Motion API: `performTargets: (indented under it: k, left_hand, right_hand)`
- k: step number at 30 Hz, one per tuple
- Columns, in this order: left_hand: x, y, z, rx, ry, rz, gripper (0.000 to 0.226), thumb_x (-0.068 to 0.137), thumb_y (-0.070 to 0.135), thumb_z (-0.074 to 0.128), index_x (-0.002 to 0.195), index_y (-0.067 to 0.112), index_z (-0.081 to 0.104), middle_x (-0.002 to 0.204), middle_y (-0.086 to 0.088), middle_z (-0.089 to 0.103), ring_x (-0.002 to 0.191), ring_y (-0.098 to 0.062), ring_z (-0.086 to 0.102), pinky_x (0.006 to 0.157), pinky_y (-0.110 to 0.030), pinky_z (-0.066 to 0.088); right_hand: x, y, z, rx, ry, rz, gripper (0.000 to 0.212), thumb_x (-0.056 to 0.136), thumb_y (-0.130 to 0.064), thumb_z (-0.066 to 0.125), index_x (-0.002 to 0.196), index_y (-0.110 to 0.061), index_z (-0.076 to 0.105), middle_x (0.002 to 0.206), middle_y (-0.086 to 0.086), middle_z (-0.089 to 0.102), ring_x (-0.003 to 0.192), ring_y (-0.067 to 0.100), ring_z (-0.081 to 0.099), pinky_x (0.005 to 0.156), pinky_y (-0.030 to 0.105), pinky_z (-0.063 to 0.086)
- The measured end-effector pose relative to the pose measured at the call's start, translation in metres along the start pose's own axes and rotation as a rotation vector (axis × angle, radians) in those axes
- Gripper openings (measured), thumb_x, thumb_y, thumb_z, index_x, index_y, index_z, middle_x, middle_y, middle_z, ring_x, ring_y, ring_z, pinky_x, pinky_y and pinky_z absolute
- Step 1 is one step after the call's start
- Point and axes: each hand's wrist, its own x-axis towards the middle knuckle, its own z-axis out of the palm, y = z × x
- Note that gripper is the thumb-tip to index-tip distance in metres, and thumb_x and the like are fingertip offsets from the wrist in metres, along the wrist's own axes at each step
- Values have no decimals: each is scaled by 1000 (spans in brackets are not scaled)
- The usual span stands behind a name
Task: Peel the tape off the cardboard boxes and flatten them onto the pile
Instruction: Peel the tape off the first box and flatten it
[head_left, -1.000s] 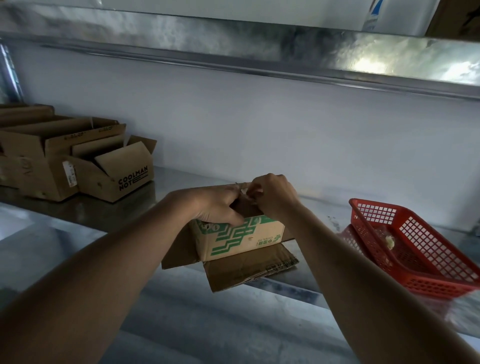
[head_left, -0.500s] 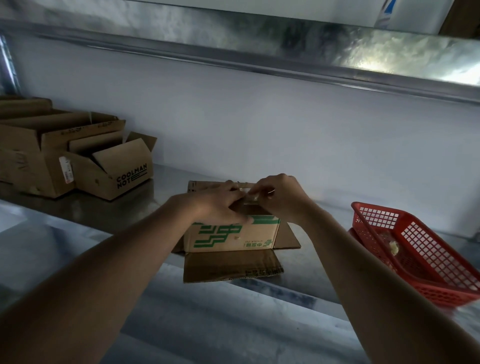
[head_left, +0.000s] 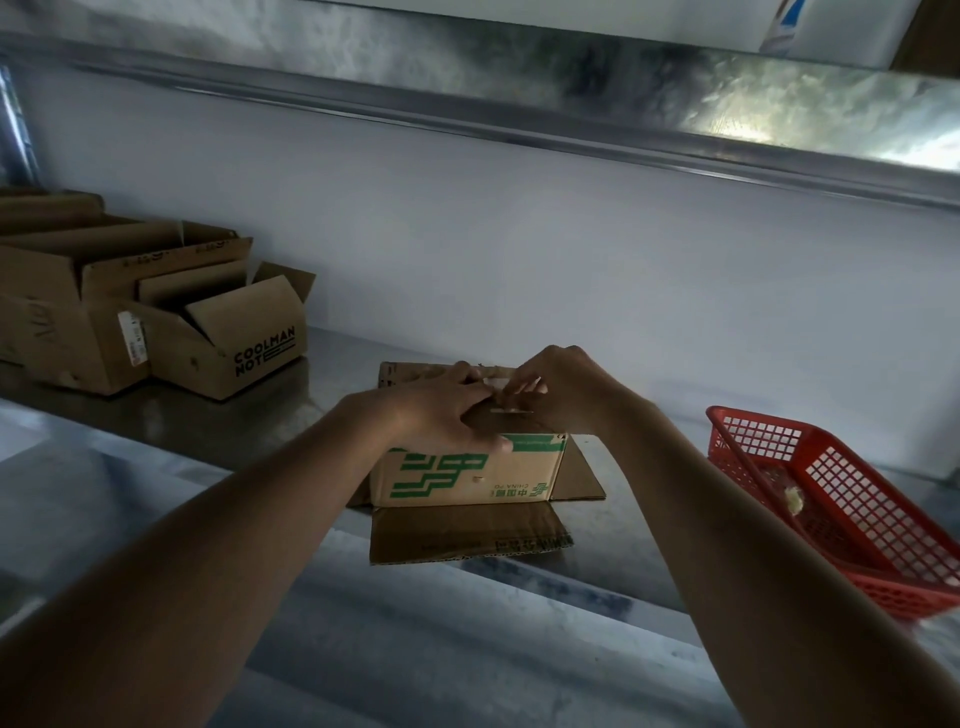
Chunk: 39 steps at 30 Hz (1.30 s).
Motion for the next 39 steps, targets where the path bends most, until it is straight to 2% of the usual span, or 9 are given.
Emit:
performTargets:
  k: [5, 11, 14, 19, 22, 25, 28, 32, 39]
  left_hand:
    - [-2, 0, -1, 1, 9, -1, 104, 77, 92, 44, 163, 37, 22, 162, 12, 19, 146, -28, 31, 107, -52, 42]
    - [-9, 1, -3, -4, 29, 21, 102, 83, 89, 47, 165, 37, 16, 164, 13, 15, 147, -27, 32, 104, -46, 41]
    - [-10, 3, -3, -20, 29, 22, 101, 83, 88, 48, 165, 37, 18, 165, 15, 14, 147, -26, 32, 106, -47, 42]
    - [-9, 3, -4, -24, 17, 37, 94, 84, 86, 50, 162, 42, 22, 165, 14, 15, 146, -28, 32, 105, -49, 43]
    - [-8, 3, -2, -6, 23, 39, 92, 85, 86, 50, 161, 43, 23, 164, 16, 16, 147, -28, 30, 103, -49, 40]
    - [-4, 1, 0, 20, 25, 26, 96, 83, 90, 46, 162, 40, 23, 163, 15, 17, 148, -27, 28, 104, -51, 39]
    - [-2, -1, 2, 38, 28, 38, 96, 80, 92, 42, 161, 46, 19, 162, 13, 19, 147, -29, 30, 104, -54, 39]
    - [-2, -3, 3, 38, 41, 54, 93, 80, 91, 43, 159, 48, 20, 162, 13, 20, 147, -29, 29, 103, -53, 39]
    - [-5, -3, 0, 30, 13, 30, 106, 77, 95, 39, 164, 40, 14, 167, 16, 9, 153, -28, 19, 112, -56, 33]
  right_hand:
    - [3, -5, 7, -218, 133, 40, 19, 92, -16, 69, 106, -28, 74, 108, 1, 71, 94, 26, 65, 78, 40, 59]
    - [2, 4, 16, -120, 297, 132, 22, 95, -12, 56, 106, -19, 74, 104, 10, 73, 95, 35, 67, 79, 41, 57]
    - [-4, 6, 17, -74, 331, 26, 34, 95, -9, 58, 124, -22, 70, 106, 8, 76, 96, 31, 71, 82, 43, 58]
    - [-12, 9, 8, -65, 194, -215, 24, 95, -4, 63, 111, -11, 78, 114, 6, 73, 99, 21, 68, 81, 29, 54]
    - [-14, 7, 4, -21, 84, -160, 21, 97, -18, 61, 109, -16, 78, 112, 1, 72, 98, 17, 64, 71, 18, 47]
    - [-12, 5, 1, 43, 54, -59, 23, 100, -27, 57, 105, -22, 79, 112, -1, 72, 100, 20, 66, 69, 24, 52]
    - [-13, 1, 1, 105, 65, -7, 21, 98, -18, 62, 110, -28, 77, 115, -3, 75, 102, 18, 69, 78, 33, 60]
    - [-12, -4, 6, 56, 161, 20, 37, 94, -7, 64, 122, -31, 71, 113, -4, 76, 102, 16, 70, 84, 40, 62]
    - [-7, 7, 15, 123, 414, 160, 17, 90, -9, 70, 95, -21, 80, 91, -2, 77, 83, 16, 70, 73, 32, 60]
